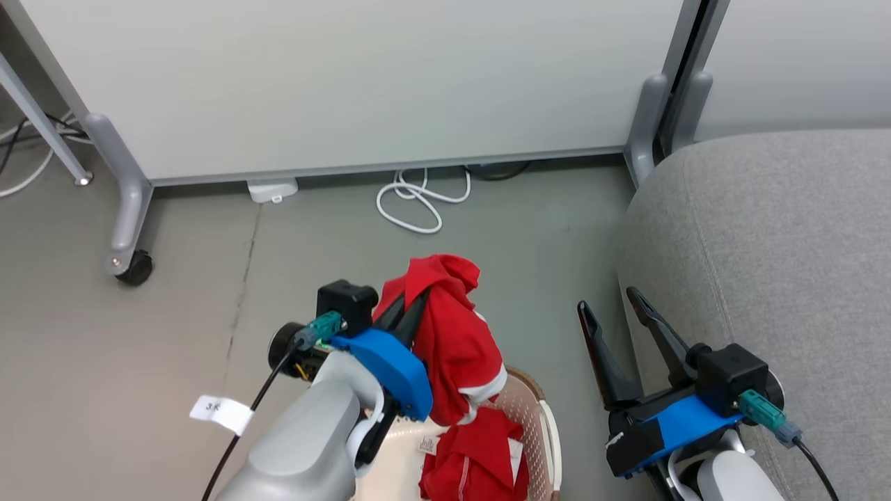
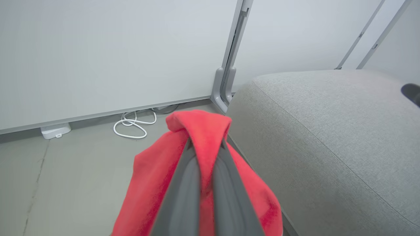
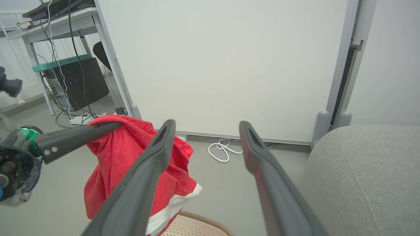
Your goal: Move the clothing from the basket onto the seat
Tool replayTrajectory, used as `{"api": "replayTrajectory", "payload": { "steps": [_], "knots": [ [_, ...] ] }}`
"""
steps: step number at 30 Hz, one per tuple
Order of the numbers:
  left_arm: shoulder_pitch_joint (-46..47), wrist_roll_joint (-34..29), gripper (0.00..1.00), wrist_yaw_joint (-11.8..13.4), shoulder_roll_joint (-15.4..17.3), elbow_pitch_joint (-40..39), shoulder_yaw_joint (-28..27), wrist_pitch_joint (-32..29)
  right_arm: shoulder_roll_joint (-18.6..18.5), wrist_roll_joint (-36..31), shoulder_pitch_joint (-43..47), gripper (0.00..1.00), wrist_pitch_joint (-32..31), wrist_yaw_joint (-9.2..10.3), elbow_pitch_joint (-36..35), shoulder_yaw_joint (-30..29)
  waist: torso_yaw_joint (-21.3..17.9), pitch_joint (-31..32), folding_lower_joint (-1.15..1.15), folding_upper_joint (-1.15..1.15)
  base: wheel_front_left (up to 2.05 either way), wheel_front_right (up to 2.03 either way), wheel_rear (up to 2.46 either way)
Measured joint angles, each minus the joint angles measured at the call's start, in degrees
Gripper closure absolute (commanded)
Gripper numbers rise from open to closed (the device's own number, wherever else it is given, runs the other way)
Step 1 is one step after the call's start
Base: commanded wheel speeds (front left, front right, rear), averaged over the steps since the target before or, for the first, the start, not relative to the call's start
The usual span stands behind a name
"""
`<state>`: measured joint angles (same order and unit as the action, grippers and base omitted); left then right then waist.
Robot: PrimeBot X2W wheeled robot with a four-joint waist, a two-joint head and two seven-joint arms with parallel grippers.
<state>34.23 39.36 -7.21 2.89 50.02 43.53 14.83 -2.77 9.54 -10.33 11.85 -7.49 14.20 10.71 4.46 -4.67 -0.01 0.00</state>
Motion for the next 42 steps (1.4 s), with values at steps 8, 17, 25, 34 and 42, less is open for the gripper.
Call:
{"api": "replayTrajectory", "payload": {
  "steps": [8, 17, 25, 34, 42],
  "knots": [
    [5.35, 1.03, 1.0, 0.0, 0.0, -0.75, 1.12, -0.16, 0.0, 0.92, 1.53, 0.0, -0.41, 0.0, 0.54, 0.78, -0.01, 3.17, 0.0, 0.0, 0.0, 0.0, 0.0],
    [10.47, 4.05, 1.0, 0.0, 0.0, -3.7, 4.13, -1.66, -0.01, 1.68, 2.52, 0.0, -1.15, 0.01, 1.27, 1.85, 0.31, 4.44, 0.01, 0.0, 0.0, 0.0, 0.0],
    [10.88, 6.77, 1.0, 0.03, 0.0, -7.27, 8.54, -1.88, -0.01, 2.02, 2.54, 0.0, -1.64, 0.01, 1.51, 2.67, 0.61, 4.83, 0.01, 0.0, 0.0, 0.0, 0.0],
    [11.71, 8.88, 1.0, 1.21, 0.0, -8.76, 11.77, -1.62, 0.0, 2.22, 1.9, 0.0, -2.79, 0.0, 1.69, 4.57, 0.6, 4.48, 0.01, 0.0, 0.0, 0.0, 0.0],
    [12.41, 11.03, 1.0, 1.62, -0.01, -9.42, 14.4, -1.13, 0.0, 4.39, -5.16, 0.0, -8.28, 0.01, 7.75, 7.22, 0.58, 3.93, 0.01, 0.0, 0.0, 0.0, 0.0]
  ]
}}
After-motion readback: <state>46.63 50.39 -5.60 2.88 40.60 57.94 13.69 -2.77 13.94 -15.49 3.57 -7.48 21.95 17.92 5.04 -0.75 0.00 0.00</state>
